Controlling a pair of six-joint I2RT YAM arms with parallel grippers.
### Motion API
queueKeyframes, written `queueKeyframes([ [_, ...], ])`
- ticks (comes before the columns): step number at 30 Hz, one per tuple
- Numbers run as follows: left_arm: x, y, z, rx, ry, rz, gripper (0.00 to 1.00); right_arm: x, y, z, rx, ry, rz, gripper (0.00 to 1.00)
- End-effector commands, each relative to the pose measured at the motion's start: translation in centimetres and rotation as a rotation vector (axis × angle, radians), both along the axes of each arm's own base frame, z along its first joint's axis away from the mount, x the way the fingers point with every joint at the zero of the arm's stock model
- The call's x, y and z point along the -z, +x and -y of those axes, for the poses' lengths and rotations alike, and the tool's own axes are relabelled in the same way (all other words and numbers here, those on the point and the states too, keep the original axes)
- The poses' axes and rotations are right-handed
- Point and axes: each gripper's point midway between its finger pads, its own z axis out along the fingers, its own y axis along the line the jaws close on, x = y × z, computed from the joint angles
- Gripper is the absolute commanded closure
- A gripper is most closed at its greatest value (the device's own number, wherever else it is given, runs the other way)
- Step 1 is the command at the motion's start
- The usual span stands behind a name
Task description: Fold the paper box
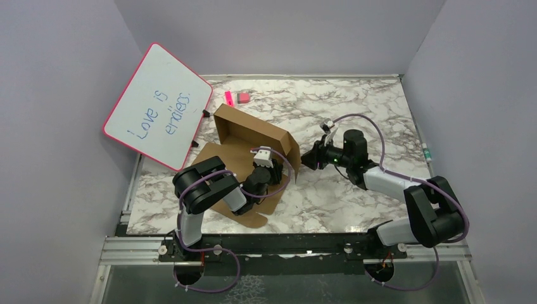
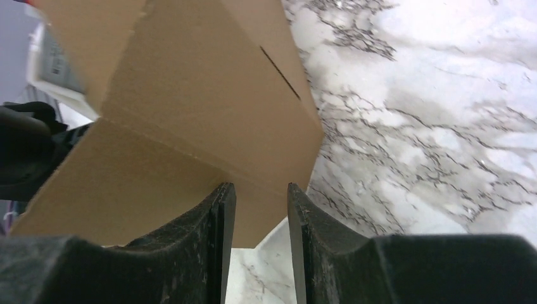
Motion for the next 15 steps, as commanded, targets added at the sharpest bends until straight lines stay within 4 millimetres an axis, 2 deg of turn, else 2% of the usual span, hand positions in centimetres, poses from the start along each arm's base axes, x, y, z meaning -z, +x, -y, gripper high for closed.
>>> queueKeyframes([
  [1, 1.67, -1.15, 0.35, 0.051, 0.010, -0.058, 0.68, -3.09, -0.50, -1.95, -0.093, 0.112, 0.059, 0.59],
  [7, 1.60, -1.17, 0.50, 0.057, 0.005, -0.059, 0.68, -3.81, -0.06, -2.41, -0.089, 0.141, 0.035, 0.59],
  [11, 1.93, -1.30, 0.63, 0.068, 0.012, -0.065, 0.68, -3.67, 0.28, -2.39, -0.072, 0.137, 0.020, 0.59],
  [15, 1.34, -1.38, 0.78, 0.077, 0.001, -0.058, 0.68, -3.40, -0.03, -2.84, -0.085, 0.141, 0.005, 0.59],
])
